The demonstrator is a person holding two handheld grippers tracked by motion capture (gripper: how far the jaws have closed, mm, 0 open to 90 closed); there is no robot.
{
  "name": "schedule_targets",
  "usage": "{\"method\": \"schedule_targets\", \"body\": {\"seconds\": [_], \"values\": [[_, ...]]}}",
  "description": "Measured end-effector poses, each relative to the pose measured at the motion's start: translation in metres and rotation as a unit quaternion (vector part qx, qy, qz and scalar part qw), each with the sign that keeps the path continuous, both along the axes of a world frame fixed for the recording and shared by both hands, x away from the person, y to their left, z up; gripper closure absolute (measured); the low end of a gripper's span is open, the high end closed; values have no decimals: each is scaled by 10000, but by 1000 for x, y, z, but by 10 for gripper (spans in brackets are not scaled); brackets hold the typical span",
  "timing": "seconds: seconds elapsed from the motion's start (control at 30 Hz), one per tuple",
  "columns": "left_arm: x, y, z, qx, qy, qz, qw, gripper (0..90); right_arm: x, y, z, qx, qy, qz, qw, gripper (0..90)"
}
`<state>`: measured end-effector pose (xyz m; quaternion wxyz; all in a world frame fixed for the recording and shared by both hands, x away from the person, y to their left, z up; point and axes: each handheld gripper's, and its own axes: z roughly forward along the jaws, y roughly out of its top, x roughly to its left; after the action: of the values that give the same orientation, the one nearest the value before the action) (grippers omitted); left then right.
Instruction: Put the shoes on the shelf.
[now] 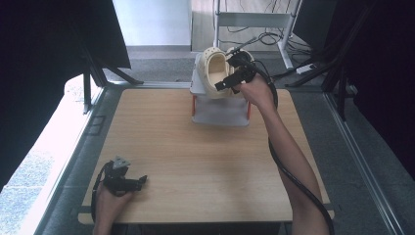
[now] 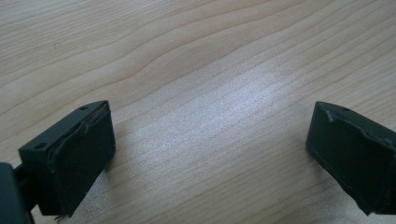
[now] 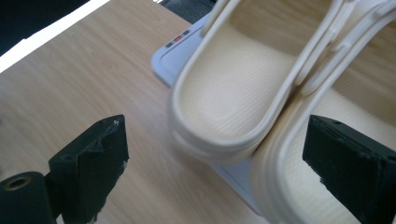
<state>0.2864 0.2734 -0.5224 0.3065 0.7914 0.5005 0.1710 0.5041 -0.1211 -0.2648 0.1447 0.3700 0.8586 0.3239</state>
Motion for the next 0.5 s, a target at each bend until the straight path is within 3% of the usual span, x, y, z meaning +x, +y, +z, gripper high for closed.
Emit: {"method": "schedule_targets", "body": {"seconds": [0.5], "values": [[0,0,0,21,-35,6,10000,13,-48,-23,-15,-4,51,410,9991,58]]}}
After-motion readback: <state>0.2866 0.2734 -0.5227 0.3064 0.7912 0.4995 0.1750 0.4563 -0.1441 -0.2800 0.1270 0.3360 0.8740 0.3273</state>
